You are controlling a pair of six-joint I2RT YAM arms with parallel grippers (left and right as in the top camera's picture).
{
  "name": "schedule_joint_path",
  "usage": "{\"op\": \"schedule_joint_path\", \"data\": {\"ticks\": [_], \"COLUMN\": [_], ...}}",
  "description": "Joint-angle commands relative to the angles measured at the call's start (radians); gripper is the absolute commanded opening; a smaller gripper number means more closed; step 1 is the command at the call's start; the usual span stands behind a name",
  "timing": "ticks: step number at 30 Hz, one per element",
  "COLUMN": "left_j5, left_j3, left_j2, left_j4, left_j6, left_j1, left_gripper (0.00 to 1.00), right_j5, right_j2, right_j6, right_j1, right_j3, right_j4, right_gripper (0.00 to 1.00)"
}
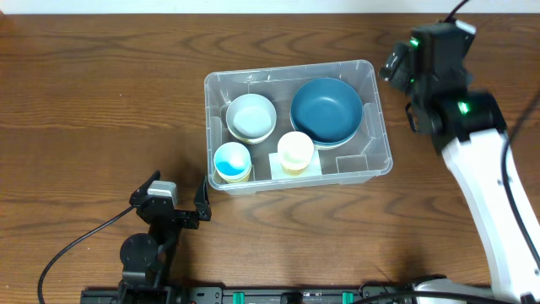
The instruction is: Pack container
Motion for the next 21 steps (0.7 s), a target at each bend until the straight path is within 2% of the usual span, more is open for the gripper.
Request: {"op": "schedule_joint_path", "data": {"ticks": [1, 4, 7, 14, 21], "left_j5": [-0.008, -0.008, -0.008, -0.008, -0.008], "left_j3": [-0.032, -0.032, -0.032, -0.032, -0.032], "left_j2": [-0.006, -0.006, -0.006, -0.006, -0.006], "left_j4": [-0.006, -0.006, -0.006, -0.006, -0.006], "left_j6": [0.018, 0.018, 0.018, 0.018, 0.018], "left_j1": [0.004, 0.004, 0.004, 0.004, 0.004], "left_gripper": [0.98, 0.98, 0.98, 0.98, 0.98], "right_j5": [-0.155, -0.290, -0.335, -0.430, -0.458], "right_j2": [-0.134, -0.261, -0.395, -0.713, -1.018], "right_j6": [-0.222, -0.338, -0.367, -0.393, -0.455], "right_j1": [-0.019, -0.051, -0.093, -0.188, -0.198], "right_j3": [-0.161, -0.323, -0.474, -0.798, -1.088], "right_j4": [0.182, 0.380, 0.491, 0.597, 0.707], "right_gripper": [0.99, 0.99, 0.99, 0.99, 0.99]}}
